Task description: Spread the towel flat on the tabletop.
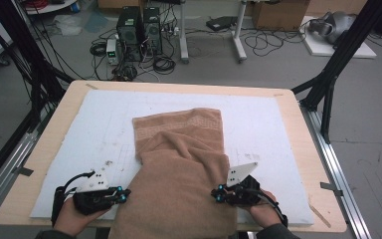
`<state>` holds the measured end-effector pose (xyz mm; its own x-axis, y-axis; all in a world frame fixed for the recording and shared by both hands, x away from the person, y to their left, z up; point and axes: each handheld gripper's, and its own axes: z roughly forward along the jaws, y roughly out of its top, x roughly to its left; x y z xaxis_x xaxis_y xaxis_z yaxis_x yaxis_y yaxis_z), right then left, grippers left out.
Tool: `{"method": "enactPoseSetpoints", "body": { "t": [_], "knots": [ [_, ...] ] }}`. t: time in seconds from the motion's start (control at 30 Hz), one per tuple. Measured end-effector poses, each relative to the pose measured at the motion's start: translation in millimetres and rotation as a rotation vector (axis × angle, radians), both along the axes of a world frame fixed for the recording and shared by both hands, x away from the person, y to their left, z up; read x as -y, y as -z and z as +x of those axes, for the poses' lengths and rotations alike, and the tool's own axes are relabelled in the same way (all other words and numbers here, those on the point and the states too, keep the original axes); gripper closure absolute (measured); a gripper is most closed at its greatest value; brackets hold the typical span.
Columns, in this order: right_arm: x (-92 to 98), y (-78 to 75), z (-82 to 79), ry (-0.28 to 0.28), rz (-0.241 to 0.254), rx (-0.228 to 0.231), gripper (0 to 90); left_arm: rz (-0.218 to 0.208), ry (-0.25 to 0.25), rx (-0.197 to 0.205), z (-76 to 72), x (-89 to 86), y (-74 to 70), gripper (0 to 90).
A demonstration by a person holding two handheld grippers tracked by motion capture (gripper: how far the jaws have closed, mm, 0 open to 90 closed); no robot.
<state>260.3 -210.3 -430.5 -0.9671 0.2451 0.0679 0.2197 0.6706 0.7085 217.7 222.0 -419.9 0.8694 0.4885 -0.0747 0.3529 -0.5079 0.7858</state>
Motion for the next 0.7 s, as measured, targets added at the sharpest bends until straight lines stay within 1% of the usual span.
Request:
{"method": "enactPoseSetpoints", "body": {
  "t": [0.03,0.07,0.1,0.13,0.2,0.23,0.27,0.3,0.33,0.37,0.4,0.47,0.5,0.53,0.57,0.6,0.63,0.67,0.7],
  "knots": [
    [0.3,-2.5,-5.2,-0.018,0.008,-0.001,83.0,-0.008,0.003,0.007,-3.7,-0.3,-2.9,88.8],
    [1.6,-7.0,-9.7,-0.018,0.020,0.016,80.3,-0.011,-0.004,0.017,-3.9,-0.3,-5.0,84.5],
    [2.9,-10.1,-10.2,-0.012,0.023,0.029,78.9,-0.015,-0.013,0.025,-1.6,-0.6,-7.5,79.8],
    [4.9,-14.3,-8.7,0.002,0.023,0.050,76.4,-0.025,-0.028,0.029,2.6,-0.7,-9.6,77.2],
    [8.5,-20.8,-0.1,0.048,0.017,0.076,74.0,-0.044,-0.061,0.037,16.0,-0.2,-12.6,73.3],
    [9.3,-22.4,5.5,0.065,0.009,0.090,72.8,-0.051,-0.080,0.039,25.9,1.6,-12.4,72.7],
    [9.6,-22.2,13.0,0.080,-0.015,0.099,71.9,-0.059,-0.097,0.032,33.9,3.7,-10.6,72.7],
    [9.6,-20.0,19.0,0.086,-0.020,0.088,70.9,-0.064,-0.104,0.016,41.2,7.1,-8.0,72.2],
    [9.0,-16.2,23.9,0.088,-0.021,0.079,69.7,-0.054,-0.100,0.011,45.9,10.1,-5.6,72.1],
    [8.0,-12.8,26.6,0.094,-0.030,0.071,68.9,-0.032,-0.101,0.009,51.3,15.1,-1.8,72.1],
    [7.1,-7.9,30.3,0.096,-0.039,0.061,68.4,-0.021,-0.099,-0.006,56.0,19.8,2.3,72.0],
    [5.3,3.5,35.2,0.109,-0.059,0.043,67.7,-0.003,-0.078,-0.043,63.0,28.9,9.3,70.2],
    [5.3,8.5,37.1,0.116,-0.053,0.031,68.7,0.006,-0.058,-0.061,64.4,34.9,12.5,69.5],
    [7.2,10.7,38.1,0.131,-0.019,0.018,70.4,0.013,-0.041,-0.070,64.7,39.7,14.6,69.5],
    [8.0,11.7,38.2,0.133,-0.006,0.012,72.8,0.017,-0.027,-0.083,64.2,44.7,16.7,69.6],
    [8.3,12.0,38.1,0.131,-0.004,0.018,75.9,0.030,-0.015,-0.086,63.5,49.3,19.1,70.8],
    [8.0,12.0,37.5,0.126,-0.001,0.013,79.3,0.042,-0.016,-0.075,62.6,53.3,22.0,74.5],
    [7.4,11.8,37.5,0.121,-0.007,0.024,80.2,0.036,-0.027,-0.052,60.6,55.6,23.3,77.6],
    [6.6,11.2,36.8,0.120,-0.011,0.019,81.3,0.034,-0.033,-0.047,59.9,56.3,23.6,81.8]
  ]
}}
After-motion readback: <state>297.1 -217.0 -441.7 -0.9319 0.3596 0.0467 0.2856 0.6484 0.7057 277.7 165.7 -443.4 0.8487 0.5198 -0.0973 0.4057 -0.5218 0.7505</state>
